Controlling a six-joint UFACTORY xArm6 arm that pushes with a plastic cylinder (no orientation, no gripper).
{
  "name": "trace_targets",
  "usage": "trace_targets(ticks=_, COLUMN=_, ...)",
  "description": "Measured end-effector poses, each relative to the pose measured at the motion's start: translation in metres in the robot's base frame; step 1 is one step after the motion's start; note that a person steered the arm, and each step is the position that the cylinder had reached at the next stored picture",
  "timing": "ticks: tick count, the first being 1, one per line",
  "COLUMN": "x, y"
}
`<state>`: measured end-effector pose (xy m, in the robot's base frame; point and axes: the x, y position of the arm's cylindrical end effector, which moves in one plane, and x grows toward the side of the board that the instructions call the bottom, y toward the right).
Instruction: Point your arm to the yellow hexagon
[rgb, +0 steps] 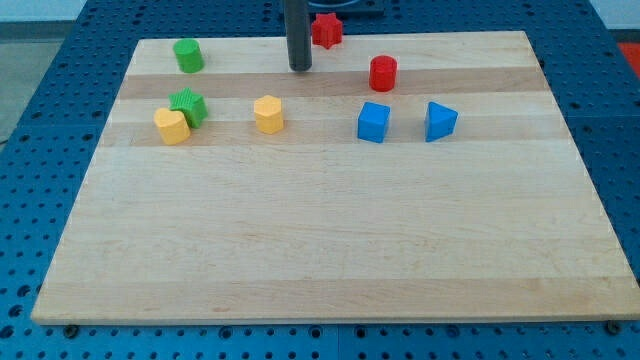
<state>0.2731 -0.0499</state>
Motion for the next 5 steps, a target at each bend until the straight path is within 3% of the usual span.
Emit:
trace_targets(ticks=2, x=0.112, y=0.028)
trace_targets(ticks=4, x=0.133, y=-0.080)
trace_targets(ticks=5, x=0.132, y=-0.076)
